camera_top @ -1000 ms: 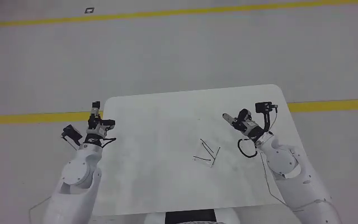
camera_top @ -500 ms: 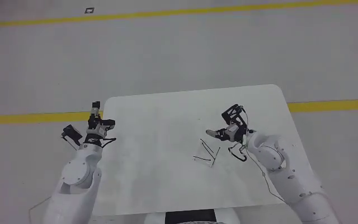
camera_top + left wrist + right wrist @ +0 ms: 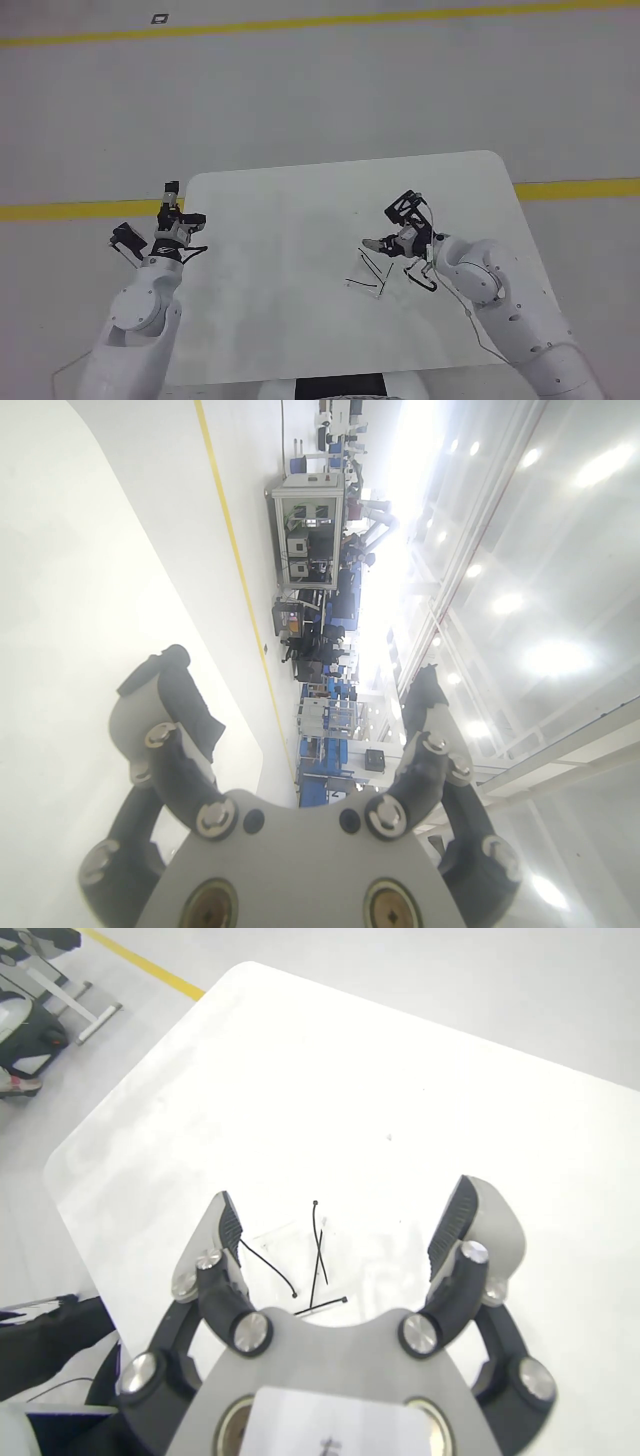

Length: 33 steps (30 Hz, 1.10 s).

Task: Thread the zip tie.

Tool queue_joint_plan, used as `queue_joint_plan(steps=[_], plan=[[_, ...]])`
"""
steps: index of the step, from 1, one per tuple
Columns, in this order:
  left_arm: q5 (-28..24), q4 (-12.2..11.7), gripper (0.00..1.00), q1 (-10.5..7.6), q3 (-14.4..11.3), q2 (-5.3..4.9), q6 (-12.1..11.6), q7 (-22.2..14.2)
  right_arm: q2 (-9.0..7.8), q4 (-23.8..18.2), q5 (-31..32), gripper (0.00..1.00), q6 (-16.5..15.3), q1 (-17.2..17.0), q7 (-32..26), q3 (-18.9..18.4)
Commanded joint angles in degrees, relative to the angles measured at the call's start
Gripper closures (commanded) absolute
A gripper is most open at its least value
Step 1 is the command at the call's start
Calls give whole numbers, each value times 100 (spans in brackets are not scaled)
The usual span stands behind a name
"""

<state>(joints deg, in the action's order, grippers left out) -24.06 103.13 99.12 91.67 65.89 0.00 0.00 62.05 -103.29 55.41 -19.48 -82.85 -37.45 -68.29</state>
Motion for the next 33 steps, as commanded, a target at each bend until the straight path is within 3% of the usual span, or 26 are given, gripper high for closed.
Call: queue_joint_plan(steps=[1, 5, 20, 22, 27, 30, 33], plan=[[0, 0, 0, 0, 0, 0, 0, 0, -68, -139, -13, 0, 0, 130, -299, 226], [0, 0, 0, 0, 0, 0, 0, 0, -216, -379, -293, 0, 0, 381, -914, 655], [0, 0, 0, 0, 0, 0, 0, 0, -216, -379, -293, 0, 0, 381, -914, 655], [0, 0, 0, 0, 0, 0, 0, 0, -236, -452, 218, 0, 8, 435, -1428, 841], [0, 0, 0, 0, 0, 0, 0, 0, -211, -457, 223, 0, 0, 661, -2343, 1177], [0, 0, 0, 0, 0, 0, 0, 0, -198, -451, 107, 0, 0, 836, -2706, 1389], [0, 0, 0, 0, 0, 0, 0, 0, -198, -451, 107, 0, 0, 836, -2706, 1389]])
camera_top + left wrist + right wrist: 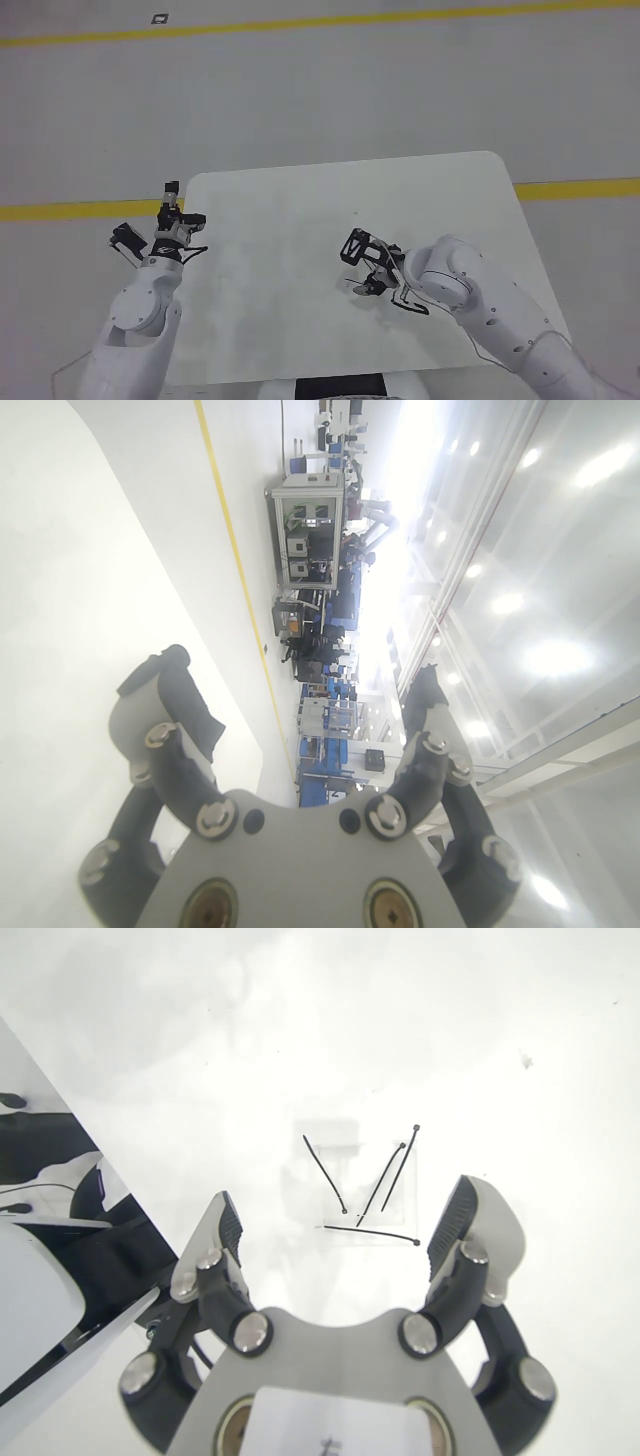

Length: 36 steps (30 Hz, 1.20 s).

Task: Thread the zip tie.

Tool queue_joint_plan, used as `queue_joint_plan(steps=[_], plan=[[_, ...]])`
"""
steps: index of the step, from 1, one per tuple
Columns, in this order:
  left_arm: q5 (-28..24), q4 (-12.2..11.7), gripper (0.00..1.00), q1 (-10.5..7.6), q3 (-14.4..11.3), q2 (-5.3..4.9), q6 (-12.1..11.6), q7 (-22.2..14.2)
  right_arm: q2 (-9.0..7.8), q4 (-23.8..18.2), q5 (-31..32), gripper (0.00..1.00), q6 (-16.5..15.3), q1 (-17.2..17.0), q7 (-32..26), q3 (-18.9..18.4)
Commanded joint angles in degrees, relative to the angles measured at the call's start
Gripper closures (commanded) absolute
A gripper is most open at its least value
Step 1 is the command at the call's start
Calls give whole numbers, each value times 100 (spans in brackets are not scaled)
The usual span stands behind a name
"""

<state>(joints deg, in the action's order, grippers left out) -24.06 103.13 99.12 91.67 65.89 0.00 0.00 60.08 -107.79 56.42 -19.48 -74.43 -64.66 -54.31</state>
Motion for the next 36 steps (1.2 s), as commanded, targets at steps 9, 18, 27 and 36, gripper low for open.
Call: queue_joint_plan(steps=[9, 18, 27, 36], plan=[[0, 0, 0, 0, 0, 0, 0, 0, 4, 4, -40, 0, 0, -28, 36, 44], [0, 0, 0, 0, 0, 0, 0, 0, 121, 286, -683, 0, 1236, 201, -598, 237], [0, 0, 0, 0, 0, 0, 0, 0, 189, 294, -596, 0, 1823, 256, -590, 423], [0, 0, 0, 0, 0, 0, 0, 0, 191, 301, -492, 0, 1808, 250, -525, 457]])
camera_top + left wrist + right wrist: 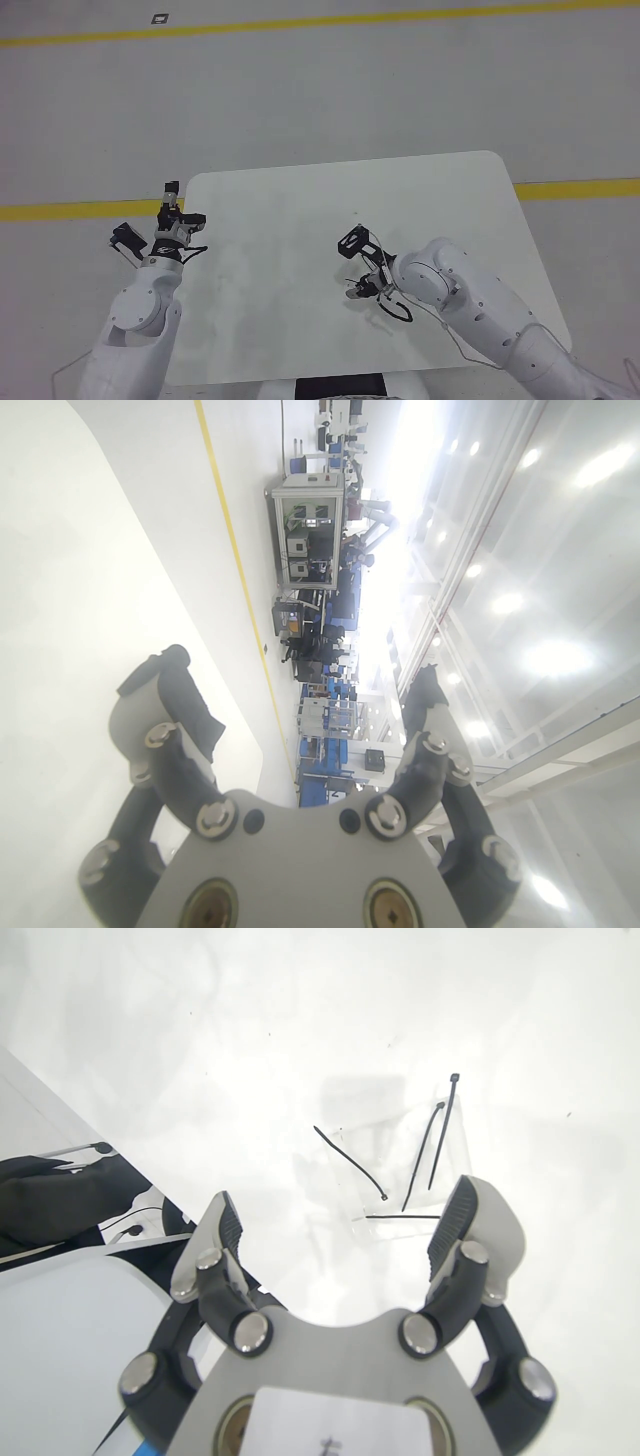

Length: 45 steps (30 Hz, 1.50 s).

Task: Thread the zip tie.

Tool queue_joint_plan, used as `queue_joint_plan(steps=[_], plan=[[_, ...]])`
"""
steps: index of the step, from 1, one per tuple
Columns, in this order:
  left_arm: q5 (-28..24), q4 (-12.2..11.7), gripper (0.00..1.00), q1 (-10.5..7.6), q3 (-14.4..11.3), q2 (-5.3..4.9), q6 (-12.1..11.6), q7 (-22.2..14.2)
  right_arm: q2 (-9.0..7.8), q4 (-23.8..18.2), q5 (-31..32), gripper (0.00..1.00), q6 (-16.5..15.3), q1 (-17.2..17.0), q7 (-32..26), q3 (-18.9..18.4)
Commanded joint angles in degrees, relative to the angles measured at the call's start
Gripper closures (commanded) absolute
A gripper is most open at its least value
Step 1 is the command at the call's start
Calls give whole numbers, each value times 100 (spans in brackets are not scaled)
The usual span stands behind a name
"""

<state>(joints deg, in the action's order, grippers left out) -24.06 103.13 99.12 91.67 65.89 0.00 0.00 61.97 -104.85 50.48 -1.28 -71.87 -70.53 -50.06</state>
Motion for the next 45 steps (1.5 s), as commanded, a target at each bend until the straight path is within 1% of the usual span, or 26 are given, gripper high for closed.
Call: queue_joint_plan(steps=[1, 7, 16, 18, 20, 22, 23, 24, 26, 27, 33, 35, 36, 39, 45], plan=[[0, 0, 0, 0, 0, 0, 0, 0, 9, 25, 187, 0, -12, -28, 141, 89], [0, 0, 0, 0, 0, 0, 0, 0, 60, 90, 491, 0, 69, 61, 262, 274], [0, 0, 0, 0, 0, 0, 0, 0, 62, 88, 525, 0, 96, 67, 295, 271], [0, 0, 0, 0, 0, 0, 0, 0, 61, 130, 644, 0, 84, 63, 316, 301], [0, 0, 0, 0, 0, 0, 0, 0, 81, 189, 830, 0, 215, 62, 346, 372], [0, 0, 0, 0, 0, 0, 0, 0, 101, 216, 859, 0, 314, 81, 354, 395], [0, 0, 0, 0, 0, 0, 0, 0, 113, 227, 848, 33, 365, 90, 372, 398], [0, 0, 0, 0, 0, 0, 0, 0, 120, 241, 852, 51, 399, 97, 373, 397], [0, 0, 0, 0, 0, 0, 0, 0, 131, 248, 948, 63, 493, 108, 347, 404], [0, 0, 0, 0, 0, 0, 0, 0, 139, 243, 984, 66, 546, 107, 339, 409], [0, 0, 0, 0, 0, 0, 0, 0, 180, 238, 1397, 74, 824, 101, 257, 504], [0, 0, 0, 0, 0, 0, 0, 0, 196, 228, 1506, 75, 888, 96, 237, 542], [0, 0, 0, 0, 0, 0, 0, 0, 203, 230, 1553, 78, 919, 95, 228, 551], [0, 0, 0, 0, 0, 0, 0, 0, 223, 220, 1713, 82, 992, 82, 217, 575], [0, 0, 0, 0, 0, 0, 0, 0, 251, 185, 1997, 81, 1097, -11, 298, 581]])
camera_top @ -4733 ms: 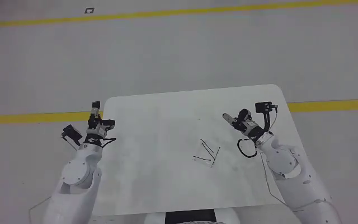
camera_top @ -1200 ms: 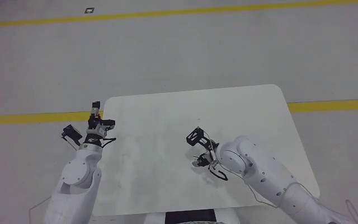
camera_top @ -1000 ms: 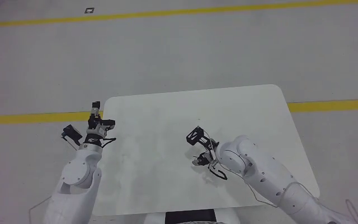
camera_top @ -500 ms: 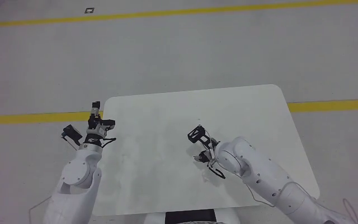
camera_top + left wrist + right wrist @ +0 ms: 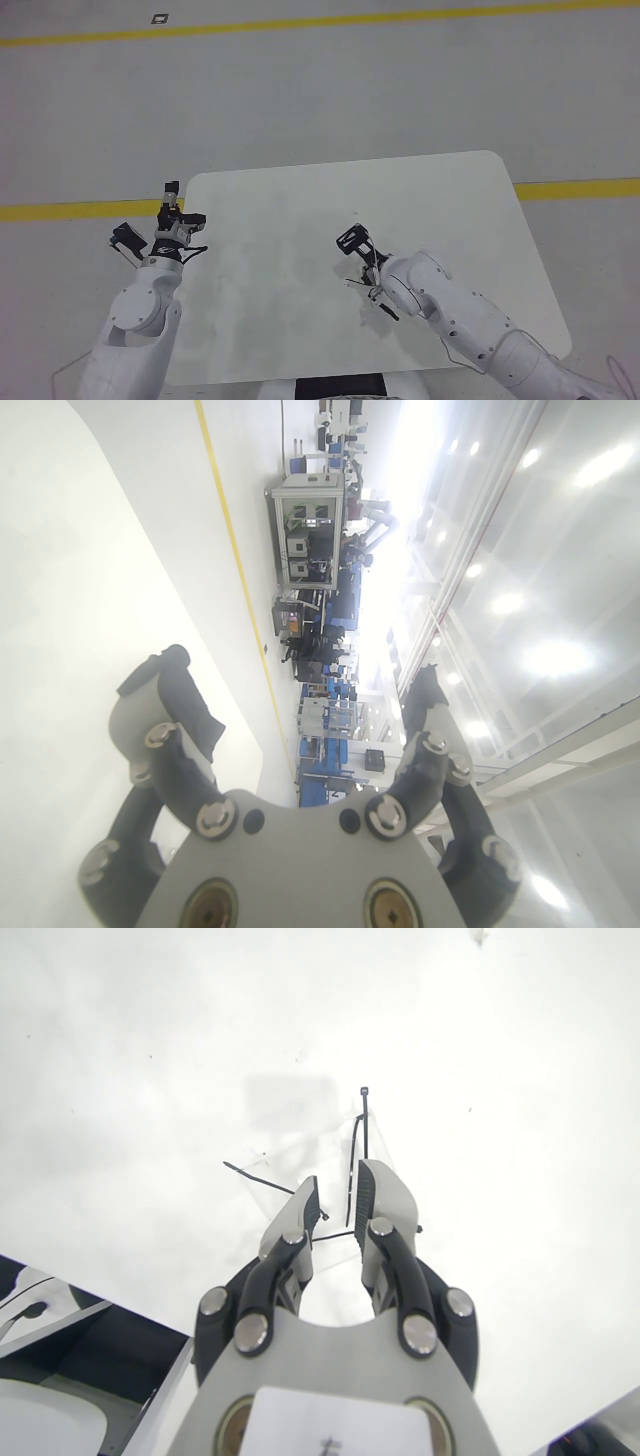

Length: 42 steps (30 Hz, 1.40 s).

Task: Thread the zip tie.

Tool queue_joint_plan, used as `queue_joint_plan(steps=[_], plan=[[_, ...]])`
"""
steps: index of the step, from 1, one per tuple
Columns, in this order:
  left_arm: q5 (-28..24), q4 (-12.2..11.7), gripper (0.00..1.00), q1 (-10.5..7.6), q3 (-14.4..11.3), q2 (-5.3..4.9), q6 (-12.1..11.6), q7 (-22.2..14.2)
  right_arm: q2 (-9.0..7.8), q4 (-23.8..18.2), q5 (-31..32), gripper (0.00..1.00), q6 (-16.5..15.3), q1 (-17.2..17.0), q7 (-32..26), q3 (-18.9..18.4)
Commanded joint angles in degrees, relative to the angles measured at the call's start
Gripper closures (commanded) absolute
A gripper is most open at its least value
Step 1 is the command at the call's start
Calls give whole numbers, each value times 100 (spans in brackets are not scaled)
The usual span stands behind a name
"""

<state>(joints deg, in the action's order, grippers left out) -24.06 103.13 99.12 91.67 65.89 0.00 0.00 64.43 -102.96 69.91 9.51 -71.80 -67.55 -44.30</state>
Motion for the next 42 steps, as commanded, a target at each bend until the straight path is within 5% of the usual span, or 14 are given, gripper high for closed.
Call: queue_joint_plan(steps=[1, 42], plan=[[0, 0, 0, 0, 0, 0, 0, 0, 9, -7, 105, 81, 37, -31, -2, 10], [0, 0, 0, 0, 0, 0, 0, 0, 458, 528, 1483, 84, 266, -119, 23, 347]])
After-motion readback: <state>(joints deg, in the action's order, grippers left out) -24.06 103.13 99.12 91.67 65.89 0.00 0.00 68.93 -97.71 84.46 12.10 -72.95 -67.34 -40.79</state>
